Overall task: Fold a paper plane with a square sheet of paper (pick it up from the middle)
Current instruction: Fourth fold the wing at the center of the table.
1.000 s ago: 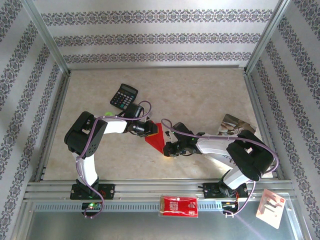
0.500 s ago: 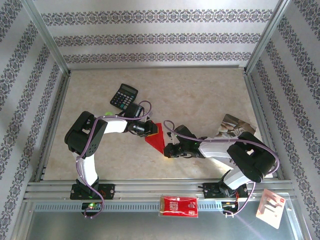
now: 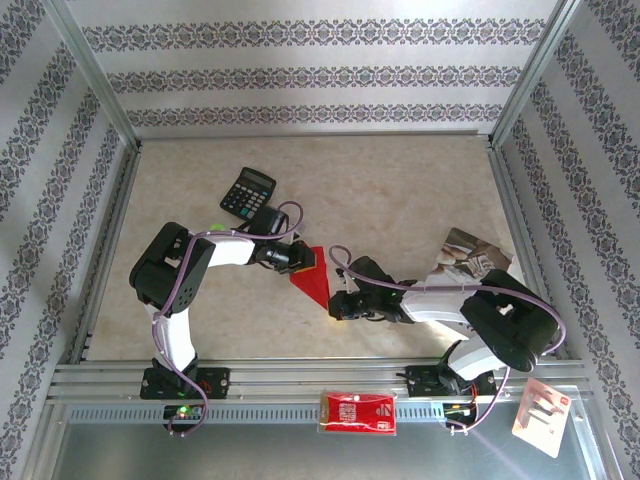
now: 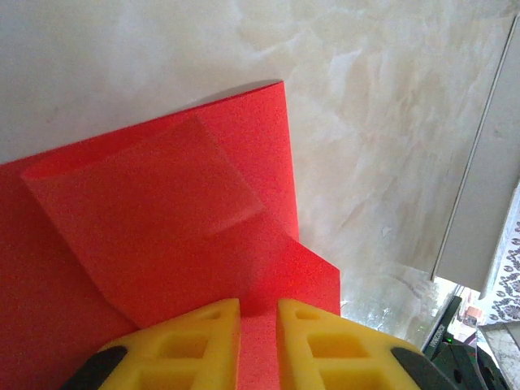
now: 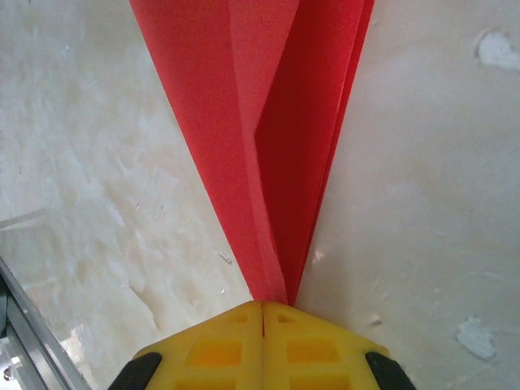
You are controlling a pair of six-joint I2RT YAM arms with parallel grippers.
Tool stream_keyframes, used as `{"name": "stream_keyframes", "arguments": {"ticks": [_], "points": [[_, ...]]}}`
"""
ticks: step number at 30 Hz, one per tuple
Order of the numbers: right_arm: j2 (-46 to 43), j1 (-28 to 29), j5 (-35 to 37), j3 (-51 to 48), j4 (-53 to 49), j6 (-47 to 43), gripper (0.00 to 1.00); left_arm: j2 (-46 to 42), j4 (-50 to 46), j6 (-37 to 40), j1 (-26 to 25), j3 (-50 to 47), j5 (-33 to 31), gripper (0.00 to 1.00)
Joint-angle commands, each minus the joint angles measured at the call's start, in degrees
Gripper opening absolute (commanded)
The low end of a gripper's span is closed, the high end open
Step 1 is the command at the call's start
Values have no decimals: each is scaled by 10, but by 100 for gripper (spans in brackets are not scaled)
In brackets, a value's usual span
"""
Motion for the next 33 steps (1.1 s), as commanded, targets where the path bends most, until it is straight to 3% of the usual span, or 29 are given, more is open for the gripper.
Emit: {"name": "stream_keyframes", "arguments": {"ticks": [1,13,25,33], "points": [[-4,15,-5,-29,-85,13,0,46,-72,24,12,-31,-95,19],[-68,-13,-27,41,-125,5,0,46,-68,23,12,-31,-89,19],[72,-22,-53,154,-102,-32,0,45,-67,22,12,-30,-85,19],[118,-38,-67,173,-94,-48,0,43,-66,22,11,-32,-85,19]]}}
